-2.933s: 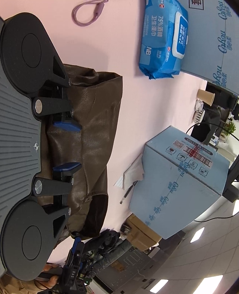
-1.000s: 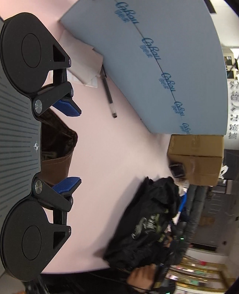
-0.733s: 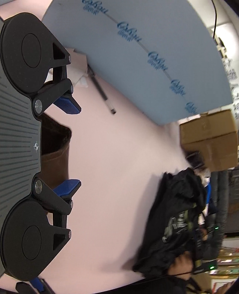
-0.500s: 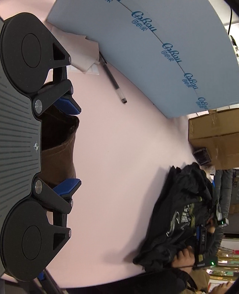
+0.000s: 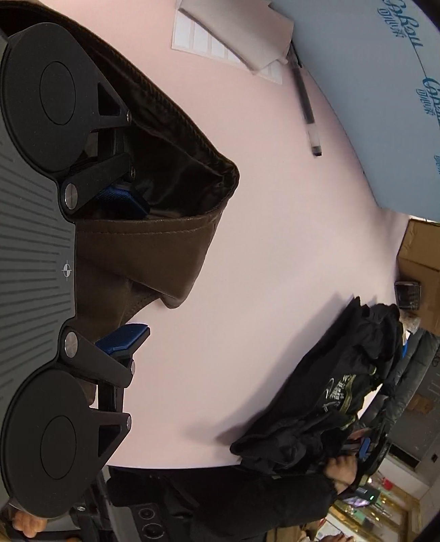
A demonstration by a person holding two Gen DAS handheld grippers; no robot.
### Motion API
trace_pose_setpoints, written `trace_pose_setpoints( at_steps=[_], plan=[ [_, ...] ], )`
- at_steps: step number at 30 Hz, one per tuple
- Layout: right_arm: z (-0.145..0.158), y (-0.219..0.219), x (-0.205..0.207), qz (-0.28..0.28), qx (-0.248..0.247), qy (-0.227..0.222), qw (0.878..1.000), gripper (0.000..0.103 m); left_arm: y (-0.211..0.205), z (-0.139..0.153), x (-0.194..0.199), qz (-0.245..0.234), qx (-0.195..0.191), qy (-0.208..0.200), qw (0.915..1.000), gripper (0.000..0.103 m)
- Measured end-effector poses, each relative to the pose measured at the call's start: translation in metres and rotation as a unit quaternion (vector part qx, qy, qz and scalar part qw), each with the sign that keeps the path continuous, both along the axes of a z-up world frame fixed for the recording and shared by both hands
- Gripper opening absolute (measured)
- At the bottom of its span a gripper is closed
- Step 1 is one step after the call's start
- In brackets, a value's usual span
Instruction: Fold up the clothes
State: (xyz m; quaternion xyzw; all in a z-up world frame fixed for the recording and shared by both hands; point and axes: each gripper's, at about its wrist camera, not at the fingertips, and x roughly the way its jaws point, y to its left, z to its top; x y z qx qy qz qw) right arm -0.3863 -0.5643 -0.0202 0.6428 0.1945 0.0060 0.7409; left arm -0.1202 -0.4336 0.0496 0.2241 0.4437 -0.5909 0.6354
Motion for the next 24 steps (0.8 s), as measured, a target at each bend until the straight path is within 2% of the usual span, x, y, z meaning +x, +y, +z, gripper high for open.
trace_pose_setpoints(
  at_steps=[2,8,11,13,14,16,17,18,20,22,24],
  plan=[
    [0.001,-0.001,0.0,0.004,-0.004,-0.001,1.0,0.065,0.006,0.01,-0.003,-0.007,-0.01,-0.011,0.9999,0.071],
    [-0.001,-0.005,0.001,0.009,-0.01,-0.003,1.0,0.065,0.015,0.057,-0.003,0.002,-0.043,-0.089,0.9951,0.072],
    [0.006,-0.007,-0.002,0.013,-0.033,-0.007,0.999,0.065,0.018,0.076,0.007,0.042,-0.08,-0.141,0.9859,0.077],
    [0.022,-0.012,-0.005,0.005,-0.076,-0.015,0.997,0.067,0.01,0.07,0.021,0.08,-0.066,-0.148,0.9836,0.077],
    [0.032,-0.016,-0.004,0.002,-0.107,-0.026,0.994,0.067,0.007,0.067,0.024,0.09,-0.061,-0.143,0.9838,0.077],
    [0.05,-0.028,0.009,0.003,-0.159,-0.059,0.986,0.068,0.005,0.052,0.045,0.13,-0.054,-0.086,0.9862,0.077],
    [0.052,-0.031,0.015,0.003,-0.161,-0.064,0.985,0.069,0.007,0.046,0.054,0.147,-0.061,-0.05,0.9859,0.077],
    [0.055,-0.044,0.034,0.01,-0.15,-0.072,0.986,0.07,0.009,0.044,0.057,0.155,-0.063,-0.039,0.9851,0.077],
    [0.046,-0.064,0.08,0.043,-0.092,-0.079,0.992,0.07,0.022,0.045,0.065,0.179,-0.077,-0.019,0.9806,0.077],
    [0.039,-0.076,0.119,0.054,-0.077,-0.062,0.994,0.07,0.037,0.051,0.066,0.19,-0.091,-0.018,0.9774,0.077],
    [0.035,-0.085,0.151,0.065,-0.089,-0.045,0.993,0.07,0.062,0.06,0.06,0.185,-0.113,-0.007,0.9762,0.077]
  ],
)
